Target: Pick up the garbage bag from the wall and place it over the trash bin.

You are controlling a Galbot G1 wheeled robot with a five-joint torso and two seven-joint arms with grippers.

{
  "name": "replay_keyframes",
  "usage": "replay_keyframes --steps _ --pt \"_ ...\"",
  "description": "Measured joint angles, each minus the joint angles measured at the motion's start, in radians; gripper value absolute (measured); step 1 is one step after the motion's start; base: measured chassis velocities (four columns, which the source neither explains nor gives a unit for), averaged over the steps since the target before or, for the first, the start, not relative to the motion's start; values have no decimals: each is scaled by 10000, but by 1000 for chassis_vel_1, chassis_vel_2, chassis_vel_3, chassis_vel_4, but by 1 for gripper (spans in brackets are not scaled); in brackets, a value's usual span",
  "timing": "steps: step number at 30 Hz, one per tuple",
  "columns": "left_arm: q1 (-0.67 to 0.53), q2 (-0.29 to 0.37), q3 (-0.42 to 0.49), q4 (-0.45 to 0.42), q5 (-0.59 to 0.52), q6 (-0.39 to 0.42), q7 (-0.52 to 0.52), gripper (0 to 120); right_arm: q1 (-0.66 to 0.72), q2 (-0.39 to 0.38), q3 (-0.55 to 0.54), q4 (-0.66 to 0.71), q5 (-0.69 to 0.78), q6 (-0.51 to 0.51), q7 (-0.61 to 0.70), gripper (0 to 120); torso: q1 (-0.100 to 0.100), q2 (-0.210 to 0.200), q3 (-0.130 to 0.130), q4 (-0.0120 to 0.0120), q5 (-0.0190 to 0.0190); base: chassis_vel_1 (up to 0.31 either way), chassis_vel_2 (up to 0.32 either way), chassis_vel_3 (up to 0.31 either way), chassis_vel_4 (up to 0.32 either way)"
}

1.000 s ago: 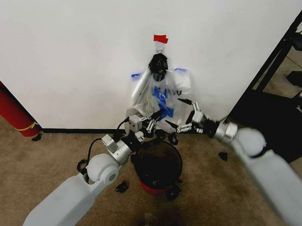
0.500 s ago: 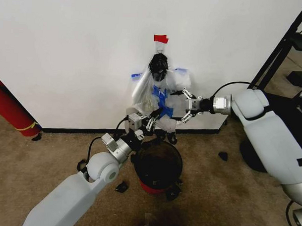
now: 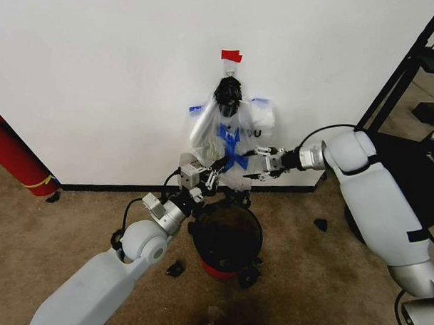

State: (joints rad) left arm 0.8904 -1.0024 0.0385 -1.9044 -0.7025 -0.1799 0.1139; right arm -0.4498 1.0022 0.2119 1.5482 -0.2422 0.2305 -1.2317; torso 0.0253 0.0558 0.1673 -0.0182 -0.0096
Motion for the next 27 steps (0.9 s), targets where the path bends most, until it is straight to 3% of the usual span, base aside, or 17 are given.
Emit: replay_keyframes --steps 5,10,12,17,21,24,27 --pt "40 -64 24 -14 97 31 -31 0 -571 -397 92 34 894 122 1042 24 0 0 0 -1 0 0 0 0 0" --pt "239 -50 -90 -97 158 43 -45 0 -1266 -913 97 65 2701 50 2361 9 -1 0 0 1 1 0 0 0 0" --pt "425 -43 -256 -204 163 42 -62 0 -1856 -1275 186 336 4134 -157 3461 0 0 0 0 0 0 0 0 0 0" --pt "1244 -362 -935 -645 197 -44 -197 0 -3536 -1606 374 1337 6355 -283 6556 0 0 1 -1 -1 0 0 0 0 0" --pt "1932 -635 -1294 -956 360 -147 -349 0 -4703 -1367 595 1987 7036 110 7971 0 -1 0 -1 2 0 0 0 0 0" --pt "2709 -879 -1595 -1365 512 -205 -596 0 -5793 -1016 1019 2644 7356 601 8280 0 -1 1 -1 2 -2 0 0 0 0" --pt "3298 -1098 -2006 -1777 602 -249 -856 0 -6710 -421 1972 3074 7105 1057 7738 0 -1 1 -3 0 -3 0 0 0 0"
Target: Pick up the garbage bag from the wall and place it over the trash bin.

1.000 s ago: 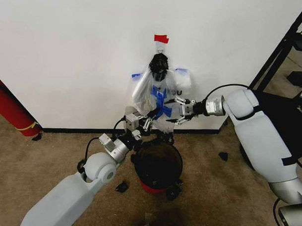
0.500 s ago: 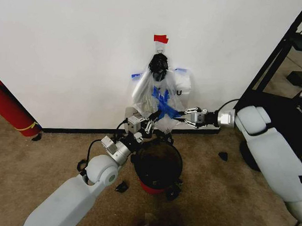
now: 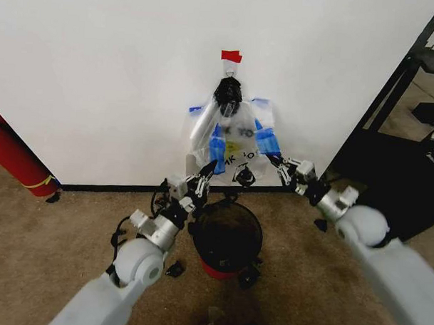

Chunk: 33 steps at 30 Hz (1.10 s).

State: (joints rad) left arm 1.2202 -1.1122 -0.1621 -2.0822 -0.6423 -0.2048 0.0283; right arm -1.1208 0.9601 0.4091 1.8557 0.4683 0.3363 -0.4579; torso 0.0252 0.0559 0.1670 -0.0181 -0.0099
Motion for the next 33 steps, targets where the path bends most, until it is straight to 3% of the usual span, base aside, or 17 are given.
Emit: replay_keyframes --steps 3,10,17,22,33 --pt "790 -312 -668 -594 150 -14 -417 0 -1157 804 1127 188 -655 889 -1314 0 -1 0 0 1 4 0 0 0 0" --pt "2053 -187 -1411 -1369 604 -132 -944 0 -2949 1354 2656 358 -1114 2342 -3835 0 0 0 0 0 2 0 0 0 0" --pt "3054 61 -1657 -1873 1256 -224 -1276 0 -3616 1431 3142 404 -1218 3213 -4324 0 1 0 1 -1 1 0 0 0 0" --pt "4141 41 -1723 -2464 2367 -434 -1749 0 -3940 1465 3082 556 -128 3886 -4554 0 0 0 1 1 2 0 0 0 0" --pt "4312 -566 -1698 -3643 2749 -549 -1872 0 -3986 1774 2663 1447 1786 4462 -4248 0 2 0 2 0 1 0 0 0 0"
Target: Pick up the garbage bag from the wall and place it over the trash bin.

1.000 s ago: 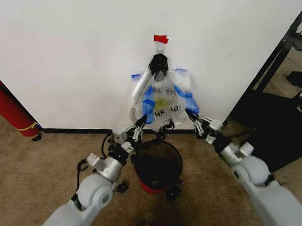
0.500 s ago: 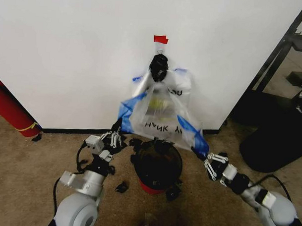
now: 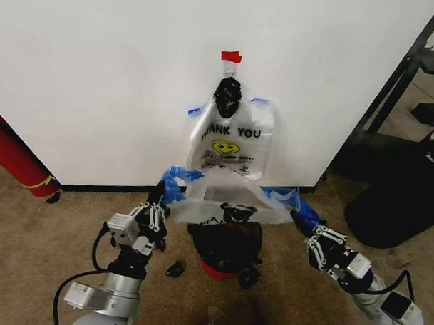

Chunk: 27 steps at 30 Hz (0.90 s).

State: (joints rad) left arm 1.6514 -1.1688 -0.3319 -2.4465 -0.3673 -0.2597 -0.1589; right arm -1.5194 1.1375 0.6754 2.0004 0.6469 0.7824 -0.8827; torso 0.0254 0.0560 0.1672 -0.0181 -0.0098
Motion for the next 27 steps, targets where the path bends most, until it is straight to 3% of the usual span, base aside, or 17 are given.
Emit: replay_keyframes --steps 7,13,19,27 --pt "-185 -285 86 -116 -196 -470 395 0 305 171 -27 270 70 -37 229 0 0 0 0 0 0 0 0 0 0" --pt "-563 -430 324 448 -345 -629 480 0 755 270 -66 -36 -196 -154 488 0 0 -1 1 0 1 0 0 0 0" --pt "-953 -731 805 2021 -358 -854 542 0 1188 453 -145 -1231 -1010 321 455 0 0 -2 2 -1 1 0 0 0 0" --pt "-1396 -999 996 3044 -537 -925 752 0 1798 582 -145 -2456 -1189 394 471 0 0 -2 1 0 0 0 0 0 0"
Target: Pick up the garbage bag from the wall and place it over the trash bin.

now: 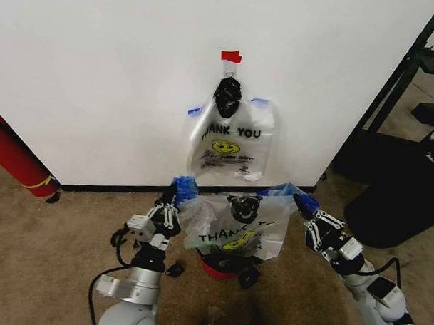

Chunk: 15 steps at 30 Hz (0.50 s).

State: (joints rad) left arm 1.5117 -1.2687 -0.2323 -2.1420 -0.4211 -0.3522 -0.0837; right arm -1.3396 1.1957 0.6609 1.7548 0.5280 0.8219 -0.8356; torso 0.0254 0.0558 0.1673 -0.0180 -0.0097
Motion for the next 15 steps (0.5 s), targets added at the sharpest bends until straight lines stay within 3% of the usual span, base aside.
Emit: replay_keyframes --steps 8,15 --pt "-192 235 -27 597 325 -160 186 0 57 84 -723 -1043 -95 6 -610 0 0 0 0 -1 1 0 0 0 0" --pt "-6 1082 -41 1232 1378 -905 837 0 651 -328 -832 -2159 -163 34 -2569 0 0 0 0 0 0 0 0 0 0"
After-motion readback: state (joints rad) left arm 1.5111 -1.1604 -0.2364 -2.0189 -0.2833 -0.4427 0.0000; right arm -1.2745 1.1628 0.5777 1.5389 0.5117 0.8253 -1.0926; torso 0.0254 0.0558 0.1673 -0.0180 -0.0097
